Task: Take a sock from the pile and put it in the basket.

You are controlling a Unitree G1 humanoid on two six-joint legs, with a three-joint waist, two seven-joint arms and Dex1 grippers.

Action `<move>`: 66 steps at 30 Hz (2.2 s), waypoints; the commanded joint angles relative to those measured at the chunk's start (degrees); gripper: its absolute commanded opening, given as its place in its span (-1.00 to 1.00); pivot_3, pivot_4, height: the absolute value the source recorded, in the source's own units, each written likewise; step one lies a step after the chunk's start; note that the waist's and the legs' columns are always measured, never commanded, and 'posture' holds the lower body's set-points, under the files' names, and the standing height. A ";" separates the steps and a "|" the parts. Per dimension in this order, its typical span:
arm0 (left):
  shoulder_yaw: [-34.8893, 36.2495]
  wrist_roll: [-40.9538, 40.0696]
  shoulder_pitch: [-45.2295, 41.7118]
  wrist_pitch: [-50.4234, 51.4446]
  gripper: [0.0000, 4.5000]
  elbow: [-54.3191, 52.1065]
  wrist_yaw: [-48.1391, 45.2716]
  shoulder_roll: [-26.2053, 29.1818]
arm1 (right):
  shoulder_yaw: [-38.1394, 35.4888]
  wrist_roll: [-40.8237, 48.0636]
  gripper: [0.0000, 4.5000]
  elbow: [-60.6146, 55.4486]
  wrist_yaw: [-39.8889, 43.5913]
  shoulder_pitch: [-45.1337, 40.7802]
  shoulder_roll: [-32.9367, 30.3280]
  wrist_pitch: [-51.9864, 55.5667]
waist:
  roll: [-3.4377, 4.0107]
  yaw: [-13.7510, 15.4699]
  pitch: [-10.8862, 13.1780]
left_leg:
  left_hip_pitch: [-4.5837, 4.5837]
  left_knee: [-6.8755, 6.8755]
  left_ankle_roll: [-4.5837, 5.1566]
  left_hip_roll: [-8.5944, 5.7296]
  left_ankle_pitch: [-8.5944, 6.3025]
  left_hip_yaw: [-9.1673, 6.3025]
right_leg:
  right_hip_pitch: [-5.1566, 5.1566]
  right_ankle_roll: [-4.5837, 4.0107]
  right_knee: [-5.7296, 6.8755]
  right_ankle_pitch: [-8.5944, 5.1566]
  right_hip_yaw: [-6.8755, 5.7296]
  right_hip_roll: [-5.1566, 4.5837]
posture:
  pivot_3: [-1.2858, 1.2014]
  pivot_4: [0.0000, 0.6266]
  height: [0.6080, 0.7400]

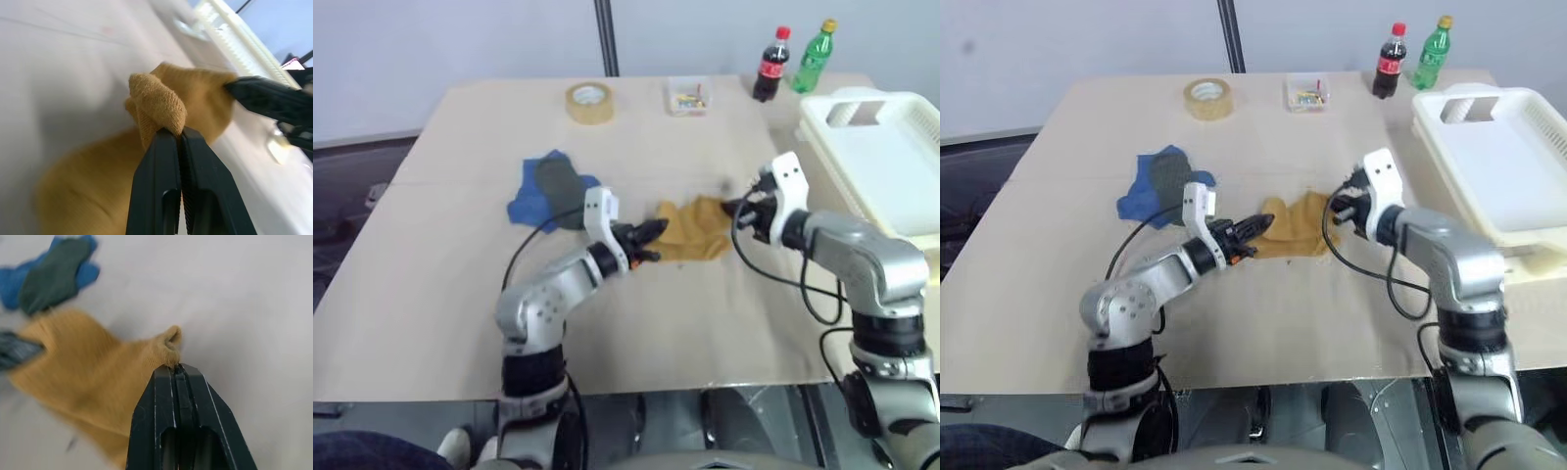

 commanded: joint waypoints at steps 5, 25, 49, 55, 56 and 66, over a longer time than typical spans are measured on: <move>-3.07 0.40 6.57 0.23 -0.96 -6.66 4.07 3.63 | -3.75 4.69 -1.00 -8.62 -3.14 1.84 0.35 10.21 | 0.02 0.04 -0.02 | 0.08 0.01 0.02 -0.01 -0.01 0.07 | 0.06 -0.01 0.00 0.00 0.04 0.05 | 0.03 -0.52 0.97; -7.16 4.84 5.88 -15.01 -0.96 -0.05 2.13 3.12 | -4.60 5.88 -1.00 -8.58 -6.15 0.54 -0.56 10.81 | 0.02 1.20 -0.02 | 0.04 0.01 -0.10 -0.03 0.06 0.09 | 0.07 -0.01 -0.06 0.00 0.02 0.05 | 0.03 -0.52 0.97; -13.45 12.69 5.19 -20.49 -1.00 12.76 2.70 1.93 | 1.84 -2.53 0.56 -4.60 -4.73 2.83 -5.62 -10.62 | 0.01 1.24 -0.02 | 0.05 0.01 -0.08 -0.04 0.06 0.09 | 0.08 0.00 -0.08 0.00 0.00 0.06 | 0.03 -0.52 0.97; -12.42 12.49 4.82 -22.22 -0.85 13.63 1.75 1.24 | 11.94 -11.38 0.58 0.52 -1.11 4.50 -4.64 -30.50 | 0.00 1.19 -0.02 | 0.06 0.01 -0.12 -0.01 0.08 0.08 | 0.08 0.00 -0.08 0.00 -0.02 0.09 | 0.03 -0.52 0.97; -12.22 12.31 4.65 -22.25 -0.77 13.84 1.54 1.17 | 14.08 -13.66 0.58 2.72 -1.13 4.36 -4.42 -33.62 | 0.00 1.20 -0.02 | 0.05 0.01 -0.12 -0.01 0.08 0.08 | 0.08 0.00 -0.08 0.00 -0.02 0.09 | 0.03 -0.52 0.97; -11.05 12.84 4.92 -23.81 0.85 13.17 1.86 1.35 | 21.62 -24.13 0.58 19.42 0.05 4.06 -1.35 -46.09 | -0.01 1.15 -0.03 | 0.09 0.01 -0.18 -0.01 0.11 0.10 | 0.09 -0.01 -0.08 0.00 0.01 0.08 | 0.03 -0.52 0.97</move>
